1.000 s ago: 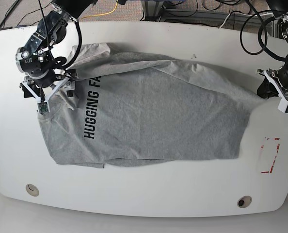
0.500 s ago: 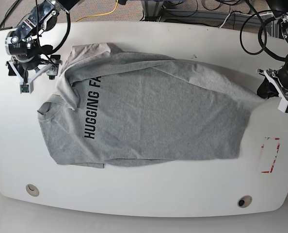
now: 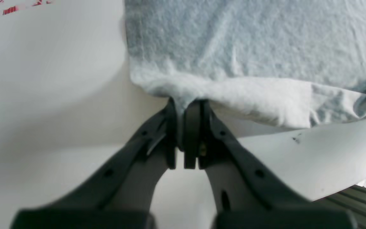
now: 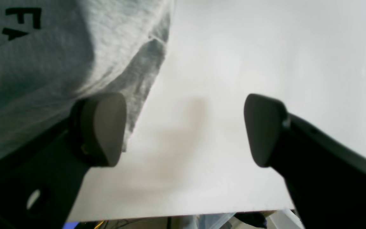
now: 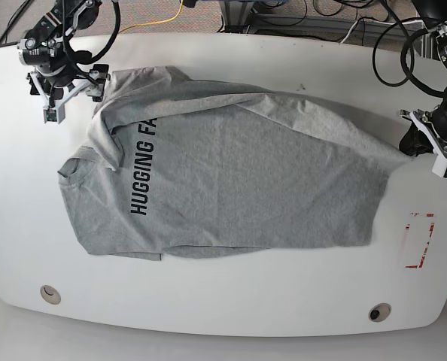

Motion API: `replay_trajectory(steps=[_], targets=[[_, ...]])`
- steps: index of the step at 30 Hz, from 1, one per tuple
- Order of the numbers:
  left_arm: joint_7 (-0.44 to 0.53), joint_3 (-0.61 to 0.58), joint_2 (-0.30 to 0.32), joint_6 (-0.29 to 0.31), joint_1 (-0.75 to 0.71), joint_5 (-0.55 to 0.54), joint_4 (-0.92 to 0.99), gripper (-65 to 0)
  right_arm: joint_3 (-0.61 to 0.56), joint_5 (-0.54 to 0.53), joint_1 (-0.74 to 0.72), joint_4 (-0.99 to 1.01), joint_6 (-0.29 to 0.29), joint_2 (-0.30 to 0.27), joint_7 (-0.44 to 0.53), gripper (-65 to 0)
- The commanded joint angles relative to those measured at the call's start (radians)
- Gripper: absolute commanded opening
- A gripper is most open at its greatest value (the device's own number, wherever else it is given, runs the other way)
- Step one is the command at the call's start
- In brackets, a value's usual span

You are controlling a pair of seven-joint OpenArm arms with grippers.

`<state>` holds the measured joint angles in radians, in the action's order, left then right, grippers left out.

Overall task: Layout the t-shirt on the table in an organized manner, then fold the t-shirt properly
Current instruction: 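Grasp the shirt's shoulder edge with the right gripper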

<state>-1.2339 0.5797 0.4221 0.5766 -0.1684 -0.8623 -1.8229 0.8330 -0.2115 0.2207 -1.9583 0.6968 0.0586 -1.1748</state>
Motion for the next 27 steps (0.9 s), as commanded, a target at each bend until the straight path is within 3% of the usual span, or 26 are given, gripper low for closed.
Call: replay_trajectory(steps=[1,12,22,27], targets=[[0.019,0.006,0.019,0.0,0.008,-0.016,-0.015,-64.4,-0.054,-0.01,-0.001,-0.017,0.001,0.001,0.02,-10.5],[0.019,-0.002,0.021,0.0,0.008,-0.016,-0.016,-64.4,-0.165,-0.013,-0.007,-0.014,0.001,0.008,0.02,-10.5],[0.019,-0.002,0.021,0.0,0.008,-0.016,-0.016,-64.4,-0.172,-0.009,-0.047,0.096,0.001,-0.003,0.049,-10.5],[0.019,-0.002,0.021,0.0,0.008,-0.016,-0.016,-64.4,-0.172,-0.012,-0.039,0.05,0.001,-0.004,0.049,-10.5]])
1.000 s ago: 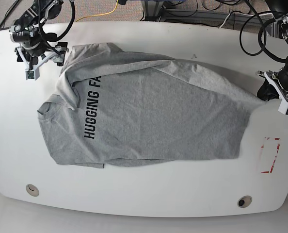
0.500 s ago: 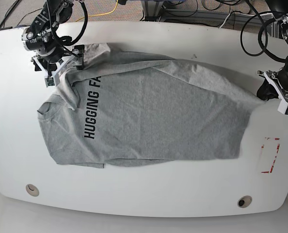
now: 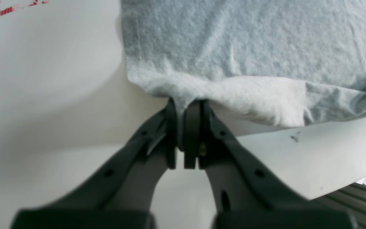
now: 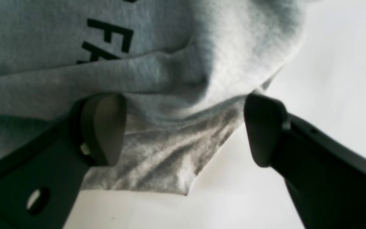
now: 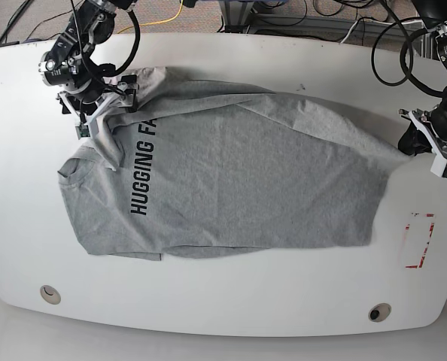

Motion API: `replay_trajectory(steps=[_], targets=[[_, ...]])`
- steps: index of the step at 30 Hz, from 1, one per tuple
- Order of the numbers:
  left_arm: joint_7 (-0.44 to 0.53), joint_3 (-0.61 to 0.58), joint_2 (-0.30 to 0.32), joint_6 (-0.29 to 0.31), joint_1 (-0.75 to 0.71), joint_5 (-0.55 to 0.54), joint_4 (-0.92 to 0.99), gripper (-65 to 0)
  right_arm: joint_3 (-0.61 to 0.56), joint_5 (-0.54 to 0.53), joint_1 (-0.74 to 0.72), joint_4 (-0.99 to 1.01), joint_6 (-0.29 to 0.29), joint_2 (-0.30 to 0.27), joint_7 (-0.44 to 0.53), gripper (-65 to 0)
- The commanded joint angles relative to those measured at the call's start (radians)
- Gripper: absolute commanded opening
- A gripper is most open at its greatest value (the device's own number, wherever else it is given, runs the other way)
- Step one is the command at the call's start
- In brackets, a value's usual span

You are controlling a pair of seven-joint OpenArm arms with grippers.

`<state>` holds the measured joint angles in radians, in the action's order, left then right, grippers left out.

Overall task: Layout the t-shirt on the table in an organized manner, then fold the t-shirt properly
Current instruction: 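Grasp the shirt's shoulder edge with the right gripper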

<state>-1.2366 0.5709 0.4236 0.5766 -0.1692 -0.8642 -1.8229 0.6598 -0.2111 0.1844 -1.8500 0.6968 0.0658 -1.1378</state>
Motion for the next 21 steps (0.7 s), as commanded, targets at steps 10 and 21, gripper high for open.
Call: replay_trajectory(steps=[10,21], targets=[[0.022,0.007,0.019,0.0,0.009,-0.014,-0.016,-64.4,-0.001,-0.011,0.034,-0.136,0.001,-0.011,0.014,-10.5],[0.022,0.007,0.019,0.0,0.009,-0.014,-0.016,-64.4,-0.001,-0.011,0.01,0.02,0.001,-0.011,0.074,-10.5]])
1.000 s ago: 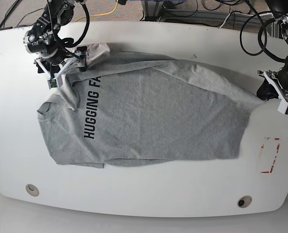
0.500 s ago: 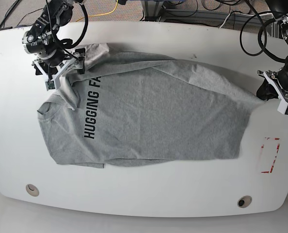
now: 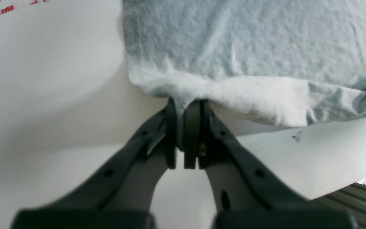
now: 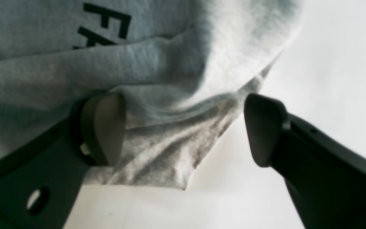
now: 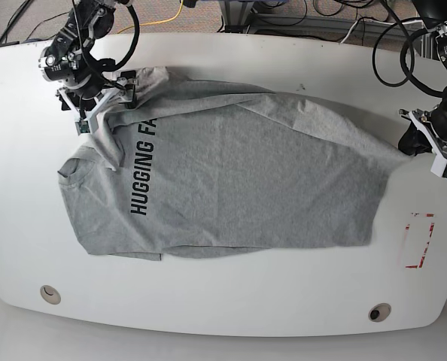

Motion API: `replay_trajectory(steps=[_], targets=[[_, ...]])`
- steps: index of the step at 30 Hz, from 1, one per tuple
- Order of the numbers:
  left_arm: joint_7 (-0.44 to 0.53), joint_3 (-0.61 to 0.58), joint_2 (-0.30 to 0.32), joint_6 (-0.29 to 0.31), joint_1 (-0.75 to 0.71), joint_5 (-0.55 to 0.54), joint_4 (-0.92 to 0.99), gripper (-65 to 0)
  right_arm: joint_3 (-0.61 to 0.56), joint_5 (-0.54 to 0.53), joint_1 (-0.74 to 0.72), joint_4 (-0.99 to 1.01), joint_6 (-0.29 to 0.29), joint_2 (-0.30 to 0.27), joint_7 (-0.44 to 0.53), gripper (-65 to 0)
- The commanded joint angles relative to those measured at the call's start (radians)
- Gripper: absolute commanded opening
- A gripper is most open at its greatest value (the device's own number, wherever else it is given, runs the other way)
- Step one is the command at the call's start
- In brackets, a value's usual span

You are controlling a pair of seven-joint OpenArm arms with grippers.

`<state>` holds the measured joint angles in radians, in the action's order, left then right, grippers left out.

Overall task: Layout the t-shirt on the table in an organized manner, then fold the t-shirt properly
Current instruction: 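Grasp the shirt's shoulder edge with the right gripper, then lift the shirt with both grippers and swing it toward the table edge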

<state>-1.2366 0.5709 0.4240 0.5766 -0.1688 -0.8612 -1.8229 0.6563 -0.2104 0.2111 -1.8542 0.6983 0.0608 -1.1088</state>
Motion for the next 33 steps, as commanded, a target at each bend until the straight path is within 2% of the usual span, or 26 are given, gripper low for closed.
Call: replay_trajectory(steps=[1,6,9,12,14,15,17,20,25,28,33], targets=[[0.022,0.007,0.019,0.0,0.008,-0.017,-0.016,-64.4,0.003,-0.01,-0.017,0.035,0.0,-0.006,0.049,-10.5],[0.022,0.007,0.019,0.0,0.008,-0.017,-0.016,-64.4,0.001,-0.017,-0.032,0.074,0.0,-0.029,0.054,-10.6],[0.022,0.007,0.019,0.0,0.008,-0.017,-0.016,-64.4,0.003,-0.017,-0.039,0.08,0.0,-0.032,0.054,-15.1],[0.022,0.007,0.019,0.0,0.008,-0.017,-0.016,-64.4,0.0,-0.017,-0.039,0.075,0.0,-0.032,0.054,-25.0],[0.022,0.007,0.019,0.0,0.007,-0.017,-0.016,-64.4,-0.002,-0.017,-0.039,0.074,0.0,-0.032,0.054,-37.7],[0.022,0.007,0.019,0.0,0.005,-0.017,-0.016,-64.4,-0.002,-0.017,-0.039,0.074,0.0,-0.032,0.054,-41.5],[0.022,0.007,0.019,0.0,0.004,-0.017,-0.016,-64.4,-0.002,-0.017,-0.039,0.069,0.0,-0.032,0.054,-53.4],[0.022,0.007,0.019,0.0,0.004,-0.017,-0.016,-64.4,-0.002,-0.017,-0.032,0.044,0.0,-0.032,0.048,-63.7],[0.022,0.008,0.019,0.0,0.007,-0.023,-0.027,-64.4,0.001,-0.019,-0.012,-0.083,0.0,-0.026,-0.014,-64.2],[0.022,0.011,0.043,0.0,0.012,-0.026,-0.062,-64.4,0.0,-0.019,-0.008,-0.177,0.0,-0.025,-0.061,-64.2],[0.024,0.01,0.049,0.0,0.087,-0.051,-0.125,-64.4,0.004,-0.113,-0.031,-0.186,0.0,-0.055,-0.089,-64.2]])
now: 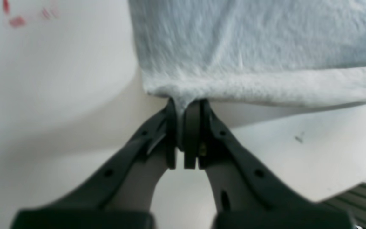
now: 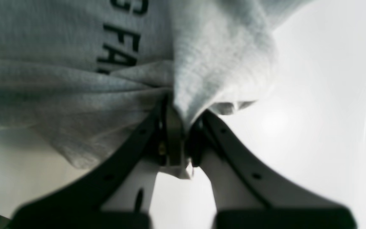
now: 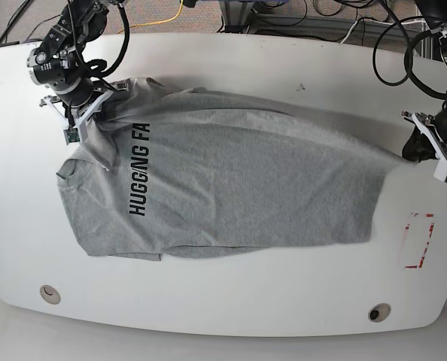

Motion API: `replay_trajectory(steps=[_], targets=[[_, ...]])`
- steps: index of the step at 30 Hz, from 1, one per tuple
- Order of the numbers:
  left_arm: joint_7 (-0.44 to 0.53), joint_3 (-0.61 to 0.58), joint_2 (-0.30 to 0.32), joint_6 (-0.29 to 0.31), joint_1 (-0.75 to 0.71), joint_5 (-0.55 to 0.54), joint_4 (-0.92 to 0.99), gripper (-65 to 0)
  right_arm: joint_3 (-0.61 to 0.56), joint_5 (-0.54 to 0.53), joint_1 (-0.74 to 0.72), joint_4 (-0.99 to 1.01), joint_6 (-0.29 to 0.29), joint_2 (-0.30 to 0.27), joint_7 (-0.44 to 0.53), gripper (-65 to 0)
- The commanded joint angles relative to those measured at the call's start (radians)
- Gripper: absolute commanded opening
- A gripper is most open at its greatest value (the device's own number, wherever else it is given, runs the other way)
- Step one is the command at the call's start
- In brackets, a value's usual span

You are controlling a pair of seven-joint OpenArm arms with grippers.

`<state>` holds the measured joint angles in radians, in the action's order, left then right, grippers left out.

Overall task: Layout the t-shirt on the table in an organized manner, then fold the t-shirt properly
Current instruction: 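Lift the shirt with both grippers and swing it toward the table edge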

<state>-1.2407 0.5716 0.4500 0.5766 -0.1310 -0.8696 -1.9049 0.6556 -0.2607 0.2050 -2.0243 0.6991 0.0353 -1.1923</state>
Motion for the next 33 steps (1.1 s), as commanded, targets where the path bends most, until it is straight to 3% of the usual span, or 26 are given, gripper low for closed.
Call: replay_trajectory(steps=[1,9,17,23,33], targets=[[0.028,0.009,0.028,0.0,0.073,-0.058,-0.049,-64.4,0.005,-0.101,-0.032,-0.016,-0.001,-0.053,-0.007,-64.2],[0.028,0.005,0.028,0.0,0.29,-0.082,-0.051,-64.4,0.003,-0.213,-0.143,-0.006,-0.001,-0.151,-0.008,-64.2],[0.026,-0.109,0.023,0.0,0.557,-0.018,-0.045,-64.3,-0.006,-0.237,-0.364,0.037,-0.001,-0.231,-0.008,-63.7],[0.026,-0.201,-0.012,0.0,0.775,0.068,-0.014,-64.2,-0.061,-0.234,-0.582,0.187,-0.001,-0.317,-0.028,-63.7],[0.026,-0.212,-0.049,-0.002,1.089,0.092,0.213,-64.2,-0.191,-0.233,-0.953,0.483,-0.001,-0.433,-0.028,-63.7]])
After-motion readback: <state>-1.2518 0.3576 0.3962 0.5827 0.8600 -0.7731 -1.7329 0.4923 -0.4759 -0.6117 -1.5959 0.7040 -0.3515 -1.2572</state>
